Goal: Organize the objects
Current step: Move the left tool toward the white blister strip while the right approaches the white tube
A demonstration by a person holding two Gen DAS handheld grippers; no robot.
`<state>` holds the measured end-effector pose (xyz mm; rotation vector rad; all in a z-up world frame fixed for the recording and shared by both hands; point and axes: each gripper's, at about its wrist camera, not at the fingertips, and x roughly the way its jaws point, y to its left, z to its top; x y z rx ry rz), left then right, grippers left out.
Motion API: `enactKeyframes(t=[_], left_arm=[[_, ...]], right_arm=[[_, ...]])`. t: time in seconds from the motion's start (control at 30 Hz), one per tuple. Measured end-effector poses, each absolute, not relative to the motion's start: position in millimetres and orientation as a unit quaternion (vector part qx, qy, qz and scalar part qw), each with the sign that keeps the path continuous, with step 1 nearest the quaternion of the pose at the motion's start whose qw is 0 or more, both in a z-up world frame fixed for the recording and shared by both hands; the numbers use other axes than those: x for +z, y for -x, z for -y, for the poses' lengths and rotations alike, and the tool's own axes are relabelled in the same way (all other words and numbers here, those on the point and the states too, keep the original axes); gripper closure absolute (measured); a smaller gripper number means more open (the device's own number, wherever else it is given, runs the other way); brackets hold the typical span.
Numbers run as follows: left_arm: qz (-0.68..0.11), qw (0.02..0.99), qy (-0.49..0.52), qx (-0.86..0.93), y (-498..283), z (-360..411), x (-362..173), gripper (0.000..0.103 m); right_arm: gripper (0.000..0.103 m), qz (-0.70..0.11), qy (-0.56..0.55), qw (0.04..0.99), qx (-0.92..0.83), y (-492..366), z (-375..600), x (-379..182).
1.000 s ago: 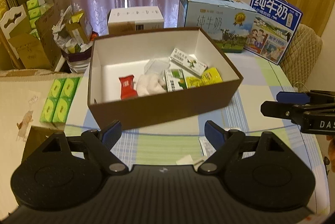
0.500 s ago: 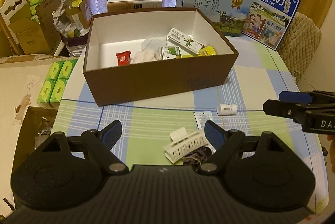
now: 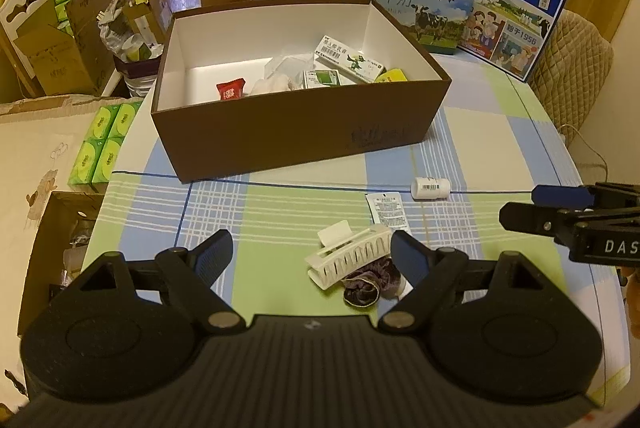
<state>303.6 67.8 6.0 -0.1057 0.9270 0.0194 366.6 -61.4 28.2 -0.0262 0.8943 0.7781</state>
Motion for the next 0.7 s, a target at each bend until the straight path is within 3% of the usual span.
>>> enactKeyframes(t=[0.7], left_arm=[[-0.466,0.884,0.020,-0.025,-305.6,-59.3,-40.2,0.020]], right_arm=[[0.039,-0.478,0.018,0.820,0.315,-361.8,78.1,-9.4]])
